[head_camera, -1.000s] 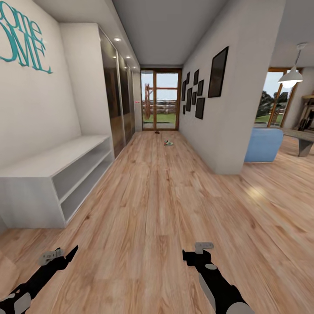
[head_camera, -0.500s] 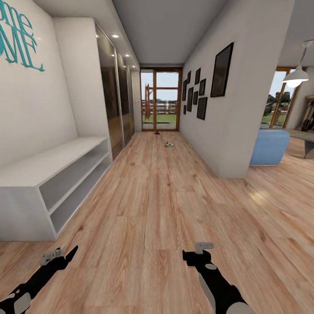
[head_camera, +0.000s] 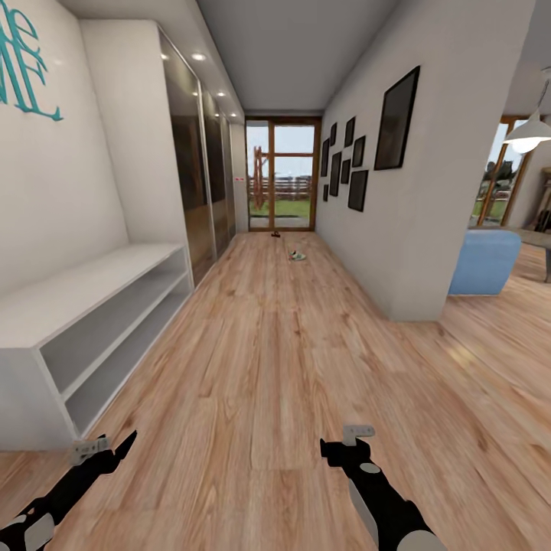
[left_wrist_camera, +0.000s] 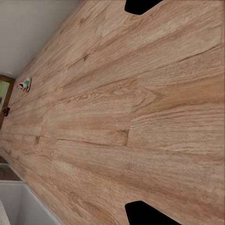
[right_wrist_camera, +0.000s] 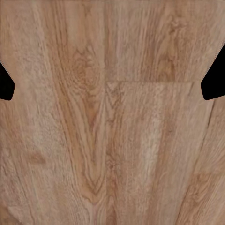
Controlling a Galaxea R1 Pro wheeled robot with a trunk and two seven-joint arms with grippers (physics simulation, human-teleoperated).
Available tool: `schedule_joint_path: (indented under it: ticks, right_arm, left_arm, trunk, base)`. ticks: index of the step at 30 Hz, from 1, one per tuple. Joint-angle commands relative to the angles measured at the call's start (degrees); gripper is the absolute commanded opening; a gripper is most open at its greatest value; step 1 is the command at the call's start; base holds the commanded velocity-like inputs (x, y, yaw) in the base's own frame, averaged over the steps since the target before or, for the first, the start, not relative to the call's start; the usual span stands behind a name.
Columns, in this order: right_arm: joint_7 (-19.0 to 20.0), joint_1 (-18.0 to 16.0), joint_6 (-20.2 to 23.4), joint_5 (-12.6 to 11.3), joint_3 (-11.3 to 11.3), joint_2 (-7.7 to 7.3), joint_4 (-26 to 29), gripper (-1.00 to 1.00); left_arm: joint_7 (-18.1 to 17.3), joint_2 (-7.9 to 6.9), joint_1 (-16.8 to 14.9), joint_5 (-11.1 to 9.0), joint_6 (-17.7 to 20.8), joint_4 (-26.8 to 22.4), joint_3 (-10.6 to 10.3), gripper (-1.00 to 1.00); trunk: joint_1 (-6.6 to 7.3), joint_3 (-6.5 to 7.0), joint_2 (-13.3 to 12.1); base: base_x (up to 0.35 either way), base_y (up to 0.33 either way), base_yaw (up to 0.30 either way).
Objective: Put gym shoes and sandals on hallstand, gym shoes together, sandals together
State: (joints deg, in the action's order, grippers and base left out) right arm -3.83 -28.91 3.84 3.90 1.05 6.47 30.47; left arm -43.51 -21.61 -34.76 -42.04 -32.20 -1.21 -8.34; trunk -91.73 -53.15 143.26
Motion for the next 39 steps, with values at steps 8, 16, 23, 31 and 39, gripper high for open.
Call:
schedule_joint_path:
  ticks: [8,16,23,31,39]
  right_arm:
    - [-0.1,0.0,0.4,0.4,0.1,0.04,0.1,1.0]
    - [-0.1,0.0,0.4,0.4,0.1,0.04,0.1,1.0]
    - [-0.1,0.0,0.4,0.4,0.1,0.04,0.1,1.0]
    - [-0.1,0.0,0.4,0.4,0.1,0.04,0.1,1.0]
    - [-0.1,0.0,0.4,0.4,0.1,0.04,0.1,1.0]
  left_arm:
    - [-0.2,-0.01,0.0,-0.5,-0.2,0.1,-0.5,1.0]
    - [-0.2,-0.01,0.0,-0.5,-0.2,0.1,-0.5,1.0]
    - [-0.2,-0.01,0.0,-0.5,-0.2,0.1,-0.5,1.0]
    - [-0.2,-0.01,0.0,-0.5,-0.2,0.1,-0.4,1.0]
    - [-0.2,-0.01,0.0,-0.5,-0.2,0.1,-0.5,1.0]
  trunk:
    - [-0.02,-0.06,0.0]
    - [-0.02,-0.06,0.0]
    - [-0.02,-0.06,0.0]
    - [-0.02,-0.06,0.0]
    - [-0.02,-0.06,0.0]
  base:
    - [0.347,0.0,0.0]
    - [0.347,0.0,0.0]
    - [0.347,0.0,0.0]
    - [0.348,0.0,0.0]
    - [0.347,0.0,0.0]
